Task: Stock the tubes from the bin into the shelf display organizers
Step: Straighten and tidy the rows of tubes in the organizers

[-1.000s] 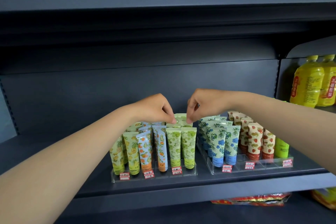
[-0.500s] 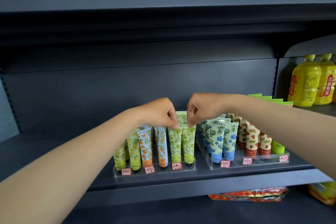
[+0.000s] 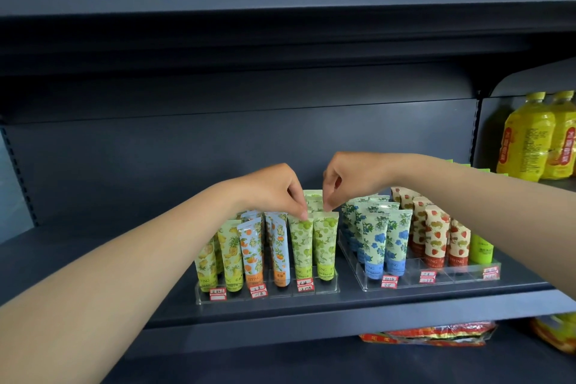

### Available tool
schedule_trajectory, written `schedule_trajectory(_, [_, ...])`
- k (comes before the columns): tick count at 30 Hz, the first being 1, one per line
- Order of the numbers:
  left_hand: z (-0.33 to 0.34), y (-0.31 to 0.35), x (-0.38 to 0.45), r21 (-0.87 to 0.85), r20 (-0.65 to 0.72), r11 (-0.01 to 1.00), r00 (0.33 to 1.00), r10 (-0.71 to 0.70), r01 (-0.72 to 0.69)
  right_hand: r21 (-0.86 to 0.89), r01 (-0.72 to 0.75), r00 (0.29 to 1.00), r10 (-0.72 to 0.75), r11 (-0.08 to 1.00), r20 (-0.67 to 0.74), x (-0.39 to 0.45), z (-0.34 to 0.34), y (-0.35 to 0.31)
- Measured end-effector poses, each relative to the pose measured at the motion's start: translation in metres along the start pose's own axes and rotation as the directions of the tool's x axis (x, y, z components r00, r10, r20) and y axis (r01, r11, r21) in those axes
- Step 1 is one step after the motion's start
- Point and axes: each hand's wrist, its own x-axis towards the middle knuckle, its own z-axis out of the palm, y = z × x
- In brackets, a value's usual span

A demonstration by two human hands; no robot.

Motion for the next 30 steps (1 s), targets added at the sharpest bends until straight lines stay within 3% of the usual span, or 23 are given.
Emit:
schedule_trajectory(10, [-0.035, -0.043, -0.006, -0.042, -0.222, 0.987, 0.962, -0.161, 0.156, 0.116, 0.037, 0.985, -0.017, 0.993, -0.169, 0.04, -0.003, -0.012])
schedule_trajectory(30, [-0.02, -0.09, 0.039, 0.064, -0.049, 0.979, 0.981, -0.189, 0.192, -0.049, 0.036, 0.997, -0.039, 0.998, -0.06, 0.116, 0.027, -0.016])
